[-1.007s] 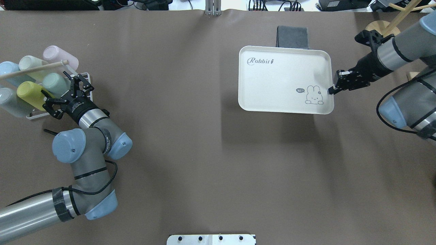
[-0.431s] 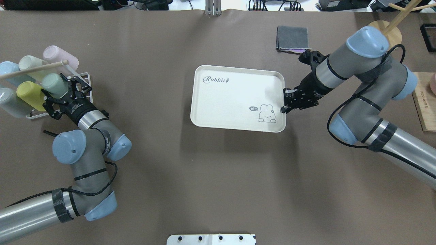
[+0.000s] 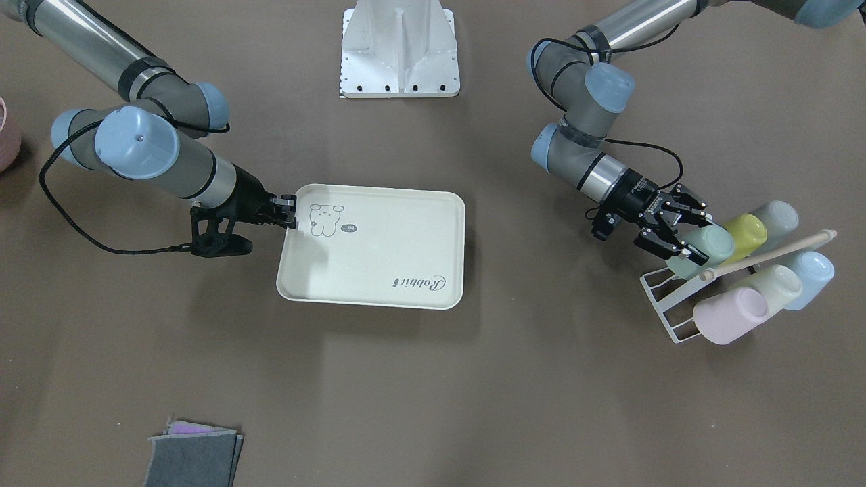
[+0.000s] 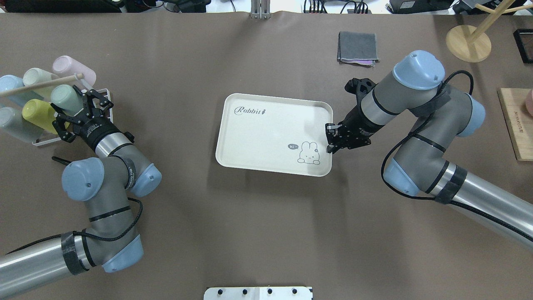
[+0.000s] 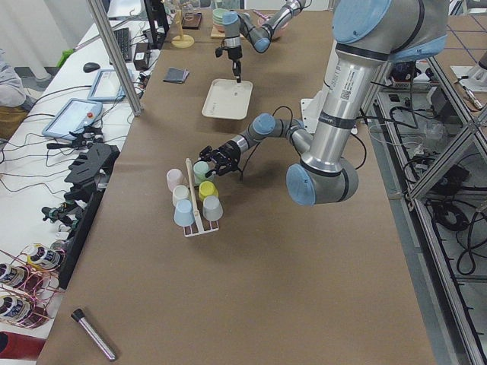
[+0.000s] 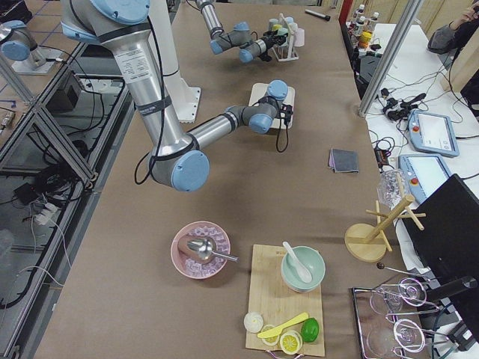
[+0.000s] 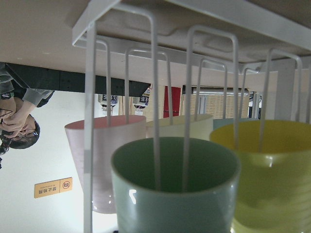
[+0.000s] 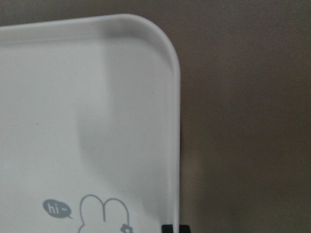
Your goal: Pick up and place green cup on tray
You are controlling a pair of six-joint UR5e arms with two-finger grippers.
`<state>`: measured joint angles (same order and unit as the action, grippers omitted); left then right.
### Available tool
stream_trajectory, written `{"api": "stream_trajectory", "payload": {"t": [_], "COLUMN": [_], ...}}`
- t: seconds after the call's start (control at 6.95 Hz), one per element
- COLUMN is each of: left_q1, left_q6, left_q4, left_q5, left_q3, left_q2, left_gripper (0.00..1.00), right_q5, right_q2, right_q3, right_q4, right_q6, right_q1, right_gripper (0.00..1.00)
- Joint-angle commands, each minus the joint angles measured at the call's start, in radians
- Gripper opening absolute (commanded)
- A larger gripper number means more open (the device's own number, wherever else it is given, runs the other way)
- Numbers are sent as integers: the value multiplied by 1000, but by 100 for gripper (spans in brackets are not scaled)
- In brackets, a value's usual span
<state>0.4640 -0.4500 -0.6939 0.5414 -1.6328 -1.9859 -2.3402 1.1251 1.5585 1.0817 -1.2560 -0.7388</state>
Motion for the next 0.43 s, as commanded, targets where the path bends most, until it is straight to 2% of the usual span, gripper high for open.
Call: {"api": "stream_trajectory", "payload": {"t": [0.0, 0.14, 0.29], "left_q1": [-4, -5, -5], "left_q6": [36, 37, 36], "left_q4": [135, 193, 236], "left_q5": [8, 12, 70], "left_q3": [-106, -160, -215], "left_q2": [7, 18, 18], "left_gripper": [38, 38, 38], "right_q5": [28, 42, 56], "right_q2": [-18, -19, -21], "right_q3": [-2, -9, -11], "right_q4": [21, 18, 18], "right_q6": [9, 26, 65], "right_q1": [22, 38, 47], "right_gripper": [0, 0, 0]}}
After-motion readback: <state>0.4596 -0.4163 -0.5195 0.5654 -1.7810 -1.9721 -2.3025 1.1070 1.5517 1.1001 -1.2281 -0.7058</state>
